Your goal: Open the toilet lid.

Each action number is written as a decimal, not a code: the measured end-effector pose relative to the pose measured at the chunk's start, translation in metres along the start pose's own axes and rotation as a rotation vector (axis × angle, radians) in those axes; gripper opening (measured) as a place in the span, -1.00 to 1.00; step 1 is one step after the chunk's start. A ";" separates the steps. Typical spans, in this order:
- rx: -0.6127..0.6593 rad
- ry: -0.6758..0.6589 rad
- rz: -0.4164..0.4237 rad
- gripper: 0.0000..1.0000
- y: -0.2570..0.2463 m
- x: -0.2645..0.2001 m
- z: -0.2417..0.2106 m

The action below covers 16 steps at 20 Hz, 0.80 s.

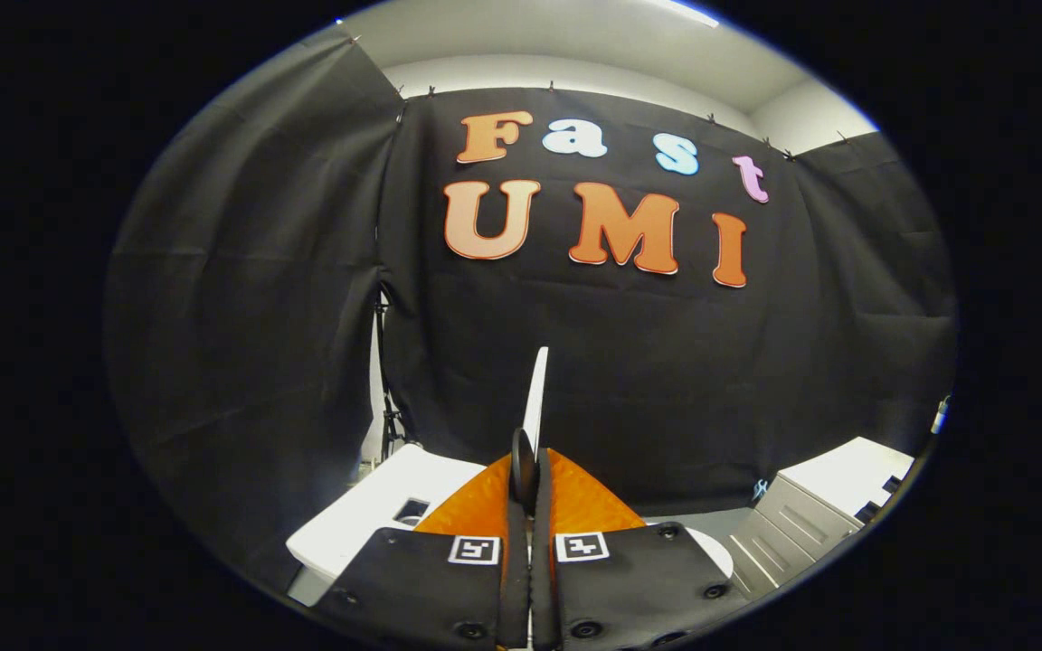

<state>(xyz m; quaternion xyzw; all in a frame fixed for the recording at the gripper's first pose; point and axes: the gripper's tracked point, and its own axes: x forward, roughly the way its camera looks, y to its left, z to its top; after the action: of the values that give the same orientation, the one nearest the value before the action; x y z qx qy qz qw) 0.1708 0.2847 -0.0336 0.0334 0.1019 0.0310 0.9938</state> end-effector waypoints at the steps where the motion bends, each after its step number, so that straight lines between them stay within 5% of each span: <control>1: 0.002 -0.006 -0.002 -0.82 0.005 0.001 0.000; 16: -0.205 0.015 0.130 -0.75 0.118 0.005 -0.019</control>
<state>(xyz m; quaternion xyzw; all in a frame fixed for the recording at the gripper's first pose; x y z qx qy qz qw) 0.1651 0.4035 -0.0443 -0.0620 0.1032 0.1056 0.9871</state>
